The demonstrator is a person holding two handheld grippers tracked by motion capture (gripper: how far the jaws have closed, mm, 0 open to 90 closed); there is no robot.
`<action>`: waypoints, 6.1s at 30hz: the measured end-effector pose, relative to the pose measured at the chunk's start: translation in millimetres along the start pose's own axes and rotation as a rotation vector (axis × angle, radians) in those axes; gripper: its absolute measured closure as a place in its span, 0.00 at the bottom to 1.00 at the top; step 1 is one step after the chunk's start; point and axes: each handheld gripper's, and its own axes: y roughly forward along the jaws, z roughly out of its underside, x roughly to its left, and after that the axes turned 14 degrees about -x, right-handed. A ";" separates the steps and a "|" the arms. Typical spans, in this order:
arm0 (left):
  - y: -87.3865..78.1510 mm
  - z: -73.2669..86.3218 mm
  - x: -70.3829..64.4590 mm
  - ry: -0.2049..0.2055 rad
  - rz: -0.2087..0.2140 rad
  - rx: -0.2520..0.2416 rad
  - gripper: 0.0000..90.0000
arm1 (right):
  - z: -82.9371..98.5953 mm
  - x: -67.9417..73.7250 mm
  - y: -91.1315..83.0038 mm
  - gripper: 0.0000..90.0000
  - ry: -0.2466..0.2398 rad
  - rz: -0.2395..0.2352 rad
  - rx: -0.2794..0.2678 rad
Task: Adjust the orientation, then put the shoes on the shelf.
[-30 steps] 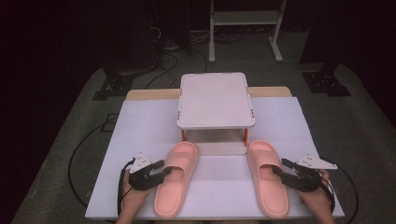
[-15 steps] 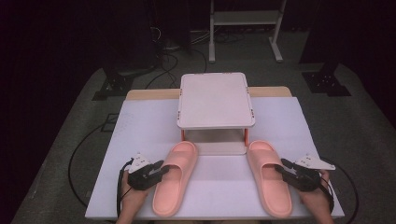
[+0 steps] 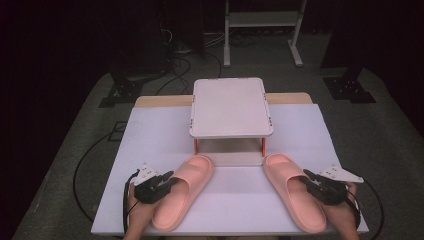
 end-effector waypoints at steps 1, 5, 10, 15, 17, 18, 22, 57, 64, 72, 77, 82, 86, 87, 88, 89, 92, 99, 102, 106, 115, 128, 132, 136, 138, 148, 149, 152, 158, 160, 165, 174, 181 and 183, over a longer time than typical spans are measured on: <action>-0.3 -0.3 -0.5 0.001 0.003 0.003 0.76 | -0.2 0.0 -0.3 0.80 0.001 -0.003 0.001; -1.7 -1.3 -2.0 0.008 0.010 0.001 0.77 | -2.5 2.9 -2.8 0.81 -0.003 -0.018 -0.009; -3.2 -2.0 -3.1 -0.001 0.020 -0.011 0.77 | -5.1 8.9 -4.9 0.82 -0.003 -0.041 -0.018; -4.8 -3.2 -3.7 -0.005 0.029 -0.015 0.78 | -6.6 12.7 -6.0 0.83 0.001 -0.063 -0.027; -5.6 -3.9 -3.9 -0.008 0.032 -0.020 0.78 | -7.4 13.2 -6.8 0.83 0.005 -0.073 -0.034; -5.9 -4.1 -4.2 -0.017 0.034 -0.026 0.78 | -7.8 13.6 -7.2 0.83 0.008 -0.075 -0.037; -7.3 -4.8 -3.9 -0.019 0.038 -0.030 0.78 | -8.5 14.8 -8.2 0.84 0.012 -0.085 -0.042; -23.0 -13.4 -5.8 -0.052 0.103 -0.102 0.80 | -19.0 24.5 -14.8 0.85 0.044 -0.138 -0.095; -25.9 -15.4 -7.5 -0.058 0.108 -0.111 0.80 | -22.4 28.2 -16.1 0.85 0.034 -0.149 -0.099; -26.6 -21.2 -13.2 -0.047 0.138 -0.109 0.82 | -27.3 30.6 -16.8 0.85 0.021 -0.162 -0.098; -28.0 -25.9 -16.4 -0.047 0.148 -0.110 0.84 | -32.9 33.9 -19.5 0.85 0.011 -0.174 -0.111; -32.3 -31.2 -19.9 -0.051 0.158 -0.113 0.84 | -41.1 37.8 -26.1 0.85 0.014 -0.188 -0.132; -39.1 -39.0 -23.0 -0.052 0.177 -0.129 0.84 | -49.8 42.0 -30.3 0.85 0.000 -0.194 -0.147; -41.2 -41.5 -24.5 -0.054 0.182 -0.135 0.84 | -52.2 43.4 -31.6 0.85 -0.005 -0.196 -0.151; -43.2 -44.1 -25.5 -0.049 0.188 -0.139 0.84 | -54.6 44.7 -32.8 0.85 -0.008 -0.198 -0.154; -45.1 -46.7 -27.1 -0.051 0.191 -0.144 0.84 | -57.0 45.5 -33.9 0.85 -0.012 -0.202 -0.156; -49.3 -55.5 -31.2 -0.042 0.208 -0.154 0.84 | -64.4 48.9 -37.1 0.85 -0.023 -0.209 -0.162; -53.6 -72.5 -37.7 -0.040 0.256 -0.172 0.84 | -77.2 53.9 -43.2 0.85 -0.032 -0.208 -0.181; -54.4 -78.8 -38.7 -0.048 0.266 -0.182 0.84 | -82.0 54.7 -45.1 0.85 -0.040 -0.204 -0.189; -55.0 -87.2 -40.8 -0.050 0.285 -0.201 0.84 | -88.9 55.2 -49.2 0.85 -0.033 -0.202 -0.215; -53.8 -102.5 -44.7 -0.042 0.303 -0.204 0.84 | -104.1 58.9 -54.9 0.85 -0.042 -0.196 -0.239; -45.7 -127.9 -47.3 -0.034 0.294 -0.216 0.84 | -123.6 58.4 -55.6 0.85 -0.039 -0.186 -0.272; -41.6 -134.8 -47.5 -0.029 0.292 -0.221 0.84 | -127.7 57.7 -53.6 0.85 -0.039 -0.182 -0.273; -37.2 -139.6 -45.0 -0.035 0.293 -0.228 0.84 | -131.7 55.9 -51.3 0.85 -0.037 -0.177 -0.279; -35.1 -141.7 -42.9 -0.047 0.292 -0.233 0.84 | -134.0 55.4 -50.0 0.85 -0.033 -0.175 -0.277; -21.6 -151.0 -36.2 -0.066 0.280 -0.241 0.84 | -149.4 51.6 -38.3 0.85 -0.026 -0.170 -0.296; -19.9 -152.2 -35.2 -0.065 0.280 -0.241 0.84 | -150.7 51.3 -36.8 0.85 -0.025 -0.170 -0.299; -14.3 -155.2 -31.3 -0.072 0.271 -0.240 0.84 | -153.6 50.7 -31.1 0.85 -0.021 -0.175 -0.305; -3.0 -158.9 -21.2 -0.090 0.247 -0.239 0.84 | -159.7 49.1 -17.2 0.85 -0.019 -0.166 -0.294; 0.7 -160.3 -17.5 -0.097 0.236 -0.243 0.83 | -162.0 48.1 -13.1 0.85 -0.012 -0.165 -0.292; 9.6 -164.0 -8.2 -0.105 0.216 -0.258 0.83 | -166.3 44.8 -2.4 0.85 -0.007 -0.159 -0.300; 27.3 -165.0 -5.9 -0.100 0.205 -0.256 0.83 | -169.2 42.9 16.0 0.85 0.008 -0.145 -0.299; 37.7 -164.6 -1.8 -0.109 0.190 -0.258 0.83 | -170.8 39.0 28.7 0.85 0.029 -0.125 -0.296; 40.3 -166.0 -0.8 -0.114 0.188 -0.258 0.83 | -171.7 37.0 32.5 0.85 0.030 -0.121 -0.294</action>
